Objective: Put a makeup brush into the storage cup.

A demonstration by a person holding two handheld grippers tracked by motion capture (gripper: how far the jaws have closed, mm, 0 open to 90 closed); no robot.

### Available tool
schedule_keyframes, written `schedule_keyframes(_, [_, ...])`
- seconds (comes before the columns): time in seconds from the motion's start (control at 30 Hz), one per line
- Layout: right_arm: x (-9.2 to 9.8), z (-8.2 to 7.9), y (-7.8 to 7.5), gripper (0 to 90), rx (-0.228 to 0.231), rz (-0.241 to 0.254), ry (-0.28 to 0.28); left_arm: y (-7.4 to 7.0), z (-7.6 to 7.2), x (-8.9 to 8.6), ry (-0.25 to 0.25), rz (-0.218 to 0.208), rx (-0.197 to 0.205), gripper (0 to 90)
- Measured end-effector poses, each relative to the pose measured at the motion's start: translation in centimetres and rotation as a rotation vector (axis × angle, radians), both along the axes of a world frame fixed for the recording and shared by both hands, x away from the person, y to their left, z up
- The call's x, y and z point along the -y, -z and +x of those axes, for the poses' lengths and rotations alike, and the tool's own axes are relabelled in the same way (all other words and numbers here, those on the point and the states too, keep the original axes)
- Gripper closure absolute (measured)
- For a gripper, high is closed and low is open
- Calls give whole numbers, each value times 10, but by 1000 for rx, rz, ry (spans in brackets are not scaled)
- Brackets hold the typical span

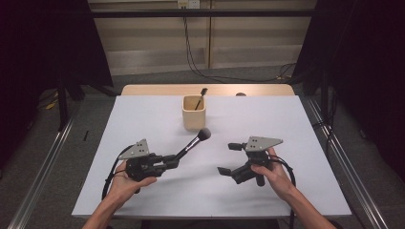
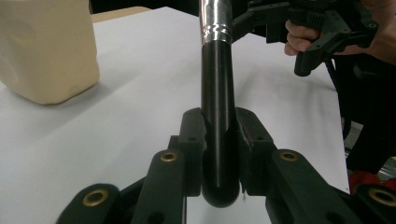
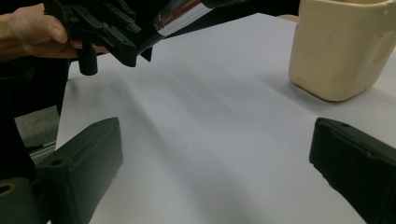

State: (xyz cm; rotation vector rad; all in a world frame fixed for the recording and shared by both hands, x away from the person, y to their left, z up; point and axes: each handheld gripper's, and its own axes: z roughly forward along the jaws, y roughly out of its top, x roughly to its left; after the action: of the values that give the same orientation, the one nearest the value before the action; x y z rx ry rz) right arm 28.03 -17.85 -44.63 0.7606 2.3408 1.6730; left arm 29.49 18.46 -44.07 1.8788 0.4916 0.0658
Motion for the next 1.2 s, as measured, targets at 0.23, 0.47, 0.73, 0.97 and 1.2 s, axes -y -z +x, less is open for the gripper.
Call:
schedule_keyframes(0.23, [-4, -2, -1, 17, 18, 27, -13, -1, -3, 3, 5, -24, 19, 746])
schedule_keyframes(0.47, [-3, 2, -9, 26, 14, 83, -16, -4, -3, 12, 22, -49, 25, 746])
schedule_keyframes(0.73, [-1, 4, -16, 27, 29, 129, -25, -11, 3, 29, 28, -53, 52, 746])
schedule_keyframes(0.97, [-6, 8, -18, 76, 29, 147, -32, -11, 4, 42, 43, -75, 64, 746])
schedule_keyframes(1.2, [-13, 11, -22, 126, 26, 159, -46, -10, 3, 42, 42, -76, 70, 746])
